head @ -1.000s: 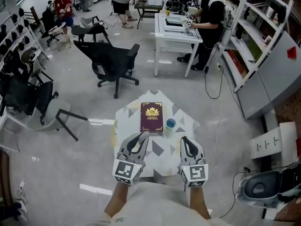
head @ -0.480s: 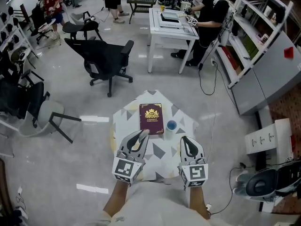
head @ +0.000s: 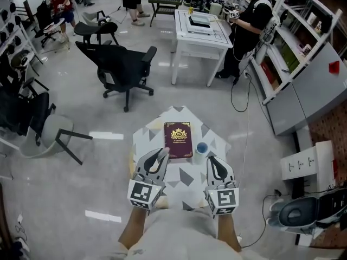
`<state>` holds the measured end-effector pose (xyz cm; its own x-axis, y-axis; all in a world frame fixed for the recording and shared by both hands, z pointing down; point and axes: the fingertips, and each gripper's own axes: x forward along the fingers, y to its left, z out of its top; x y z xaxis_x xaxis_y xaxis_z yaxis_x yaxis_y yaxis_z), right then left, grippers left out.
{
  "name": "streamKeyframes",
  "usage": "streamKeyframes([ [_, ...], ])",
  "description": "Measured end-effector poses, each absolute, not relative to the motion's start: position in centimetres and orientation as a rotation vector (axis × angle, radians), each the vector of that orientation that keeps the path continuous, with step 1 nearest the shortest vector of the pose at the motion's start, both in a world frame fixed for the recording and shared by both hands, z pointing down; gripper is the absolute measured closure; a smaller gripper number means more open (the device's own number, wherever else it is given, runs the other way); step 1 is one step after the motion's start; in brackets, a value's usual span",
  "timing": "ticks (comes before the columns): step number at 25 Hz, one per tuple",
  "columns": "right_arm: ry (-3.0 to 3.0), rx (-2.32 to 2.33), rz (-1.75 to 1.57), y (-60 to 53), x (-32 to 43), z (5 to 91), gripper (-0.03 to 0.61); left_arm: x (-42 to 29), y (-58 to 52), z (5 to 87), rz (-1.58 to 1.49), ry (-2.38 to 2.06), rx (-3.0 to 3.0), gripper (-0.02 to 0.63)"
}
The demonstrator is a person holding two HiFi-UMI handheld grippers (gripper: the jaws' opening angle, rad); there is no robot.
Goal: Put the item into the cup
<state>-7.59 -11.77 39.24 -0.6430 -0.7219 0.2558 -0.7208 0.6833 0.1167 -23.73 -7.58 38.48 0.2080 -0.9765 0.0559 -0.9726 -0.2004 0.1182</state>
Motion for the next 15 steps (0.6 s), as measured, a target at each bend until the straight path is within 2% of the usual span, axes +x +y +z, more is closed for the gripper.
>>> streamKeyframes([
  [15, -2.589, 1.162, -0.003, -13.5, -6.2, 40.1, 0.557, -22.8, -9.6, 39.2, -0.042, -1.896, 2.343, 0.546],
])
